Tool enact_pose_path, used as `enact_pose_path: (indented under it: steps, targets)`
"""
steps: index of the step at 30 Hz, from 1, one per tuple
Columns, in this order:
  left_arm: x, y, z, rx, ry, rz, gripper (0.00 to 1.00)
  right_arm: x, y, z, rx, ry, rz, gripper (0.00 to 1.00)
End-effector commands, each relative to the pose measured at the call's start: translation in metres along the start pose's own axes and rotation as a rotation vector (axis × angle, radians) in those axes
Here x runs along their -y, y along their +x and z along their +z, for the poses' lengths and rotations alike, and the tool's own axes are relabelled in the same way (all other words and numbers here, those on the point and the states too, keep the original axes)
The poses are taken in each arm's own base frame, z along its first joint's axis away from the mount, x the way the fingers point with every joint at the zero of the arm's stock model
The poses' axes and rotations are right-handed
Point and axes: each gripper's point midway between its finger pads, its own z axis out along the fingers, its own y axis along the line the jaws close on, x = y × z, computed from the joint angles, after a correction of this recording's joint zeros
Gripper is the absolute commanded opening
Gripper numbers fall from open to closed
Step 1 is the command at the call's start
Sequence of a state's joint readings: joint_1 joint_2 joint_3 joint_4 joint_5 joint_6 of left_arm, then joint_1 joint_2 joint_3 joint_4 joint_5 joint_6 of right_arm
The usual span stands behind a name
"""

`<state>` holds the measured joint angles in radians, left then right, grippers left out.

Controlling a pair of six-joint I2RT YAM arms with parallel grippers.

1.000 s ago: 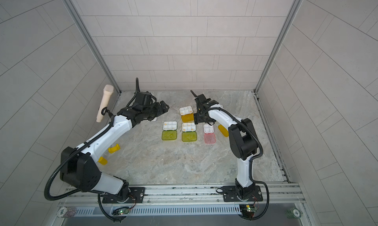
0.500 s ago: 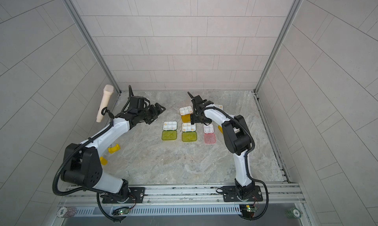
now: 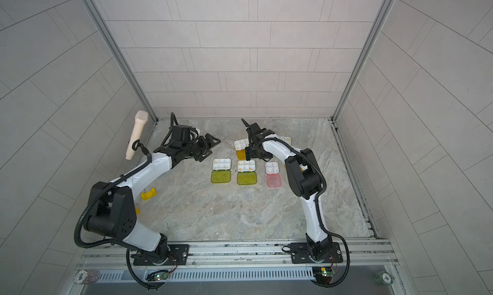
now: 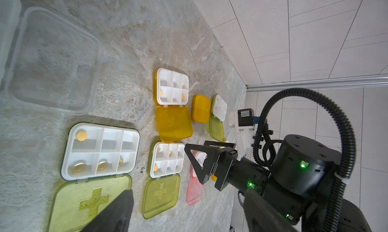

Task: Close pillboxes
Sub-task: Adjust the pillbox at the center of the board.

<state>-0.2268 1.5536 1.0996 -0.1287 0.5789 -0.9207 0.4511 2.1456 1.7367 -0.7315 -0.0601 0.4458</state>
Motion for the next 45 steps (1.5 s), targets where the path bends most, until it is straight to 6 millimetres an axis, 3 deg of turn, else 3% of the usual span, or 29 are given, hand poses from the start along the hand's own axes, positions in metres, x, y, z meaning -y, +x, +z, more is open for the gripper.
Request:
enact_pose_path:
  steps: [1,12,29,37,45]
  targets:
    - [0.007,-0.001,0.0,-0.002,0.029,0.0,0.87,-0.001,0.008,0.001,-0.033,0.03,-0.021,0.91]
    - [0.007,-0.001,0.001,-0.005,0.03,-0.004,0.86,-0.003,0.026,0.0,-0.046,0.059,-0.065,0.9]
    - [0.002,-0.001,0.004,-0.005,0.018,-0.008,0.86,-0.003,0.01,0.007,-0.047,0.068,-0.065,0.9]
    - [0.002,-0.001,0.004,-0.007,0.02,-0.01,0.86,-0.005,0.013,0.002,-0.041,0.061,-0.071,0.9]
    - [0.001,0.0,0.005,-0.008,0.017,-0.011,0.86,-0.001,0.017,0.012,-0.054,0.074,-0.065,0.9]
